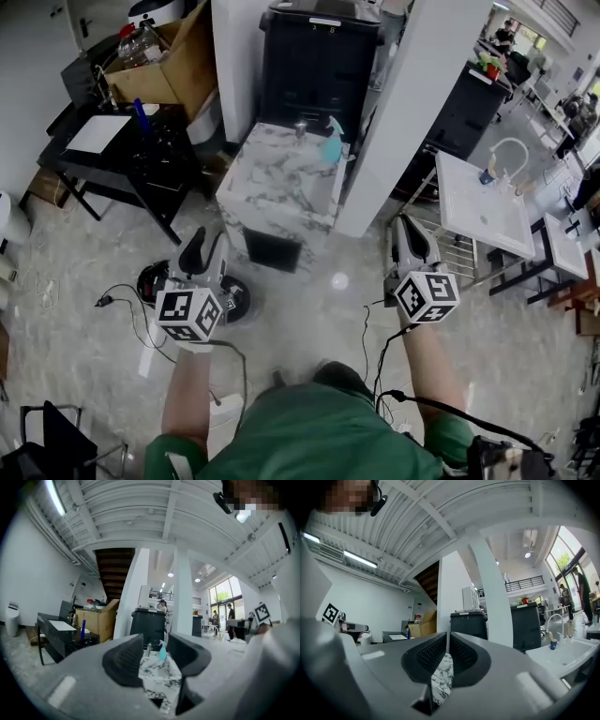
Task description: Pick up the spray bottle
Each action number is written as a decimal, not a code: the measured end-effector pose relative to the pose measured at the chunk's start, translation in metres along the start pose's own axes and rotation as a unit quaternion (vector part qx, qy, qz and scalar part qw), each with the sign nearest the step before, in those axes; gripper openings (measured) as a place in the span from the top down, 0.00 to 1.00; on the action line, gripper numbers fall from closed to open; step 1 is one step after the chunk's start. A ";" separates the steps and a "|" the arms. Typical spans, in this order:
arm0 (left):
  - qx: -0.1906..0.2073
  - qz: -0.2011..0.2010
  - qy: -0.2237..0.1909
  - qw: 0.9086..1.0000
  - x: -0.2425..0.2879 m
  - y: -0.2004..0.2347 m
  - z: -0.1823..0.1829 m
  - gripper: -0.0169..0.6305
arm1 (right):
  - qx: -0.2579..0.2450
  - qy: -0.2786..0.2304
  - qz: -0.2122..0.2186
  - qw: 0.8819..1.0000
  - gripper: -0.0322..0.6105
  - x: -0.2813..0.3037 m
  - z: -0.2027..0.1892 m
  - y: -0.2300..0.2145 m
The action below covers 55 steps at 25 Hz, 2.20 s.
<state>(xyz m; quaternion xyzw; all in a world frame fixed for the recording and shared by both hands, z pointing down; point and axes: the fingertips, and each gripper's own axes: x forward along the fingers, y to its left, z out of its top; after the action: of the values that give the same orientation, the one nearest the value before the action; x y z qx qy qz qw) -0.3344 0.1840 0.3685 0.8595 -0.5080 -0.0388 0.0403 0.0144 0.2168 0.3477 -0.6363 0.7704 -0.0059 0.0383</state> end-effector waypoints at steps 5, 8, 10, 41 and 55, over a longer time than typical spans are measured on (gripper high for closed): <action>-0.008 -0.008 0.008 1.000 0.036 -0.001 -0.012 0.71 | 0.018 0.028 -0.003 0.999 0.92 0.020 -0.032 -0.007; -0.004 -0.009 0.023 1.000 0.065 -0.006 -0.026 0.72 | 0.031 0.042 -0.001 0.999 0.92 0.042 -0.050 -0.025; -0.002 -0.006 0.030 1.000 0.087 -0.010 -0.032 0.72 | 0.040 0.043 0.004 0.998 0.92 0.060 -0.056 -0.039; -0.012 -0.010 0.079 0.997 0.424 0.003 -0.075 0.72 | 0.085 0.122 0.061 0.987 0.81 0.359 -0.134 -0.197; -0.023 -0.036 0.106 0.993 0.502 0.041 -0.104 0.72 | 0.053 0.155 0.056 0.985 0.75 0.472 -0.177 -0.214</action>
<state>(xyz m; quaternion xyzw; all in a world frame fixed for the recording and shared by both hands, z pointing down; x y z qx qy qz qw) -0.1175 -0.2729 0.4638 0.8754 -0.4684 0.0398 0.1122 0.1245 -0.2936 0.5127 -0.5807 0.8001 -0.1431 -0.0473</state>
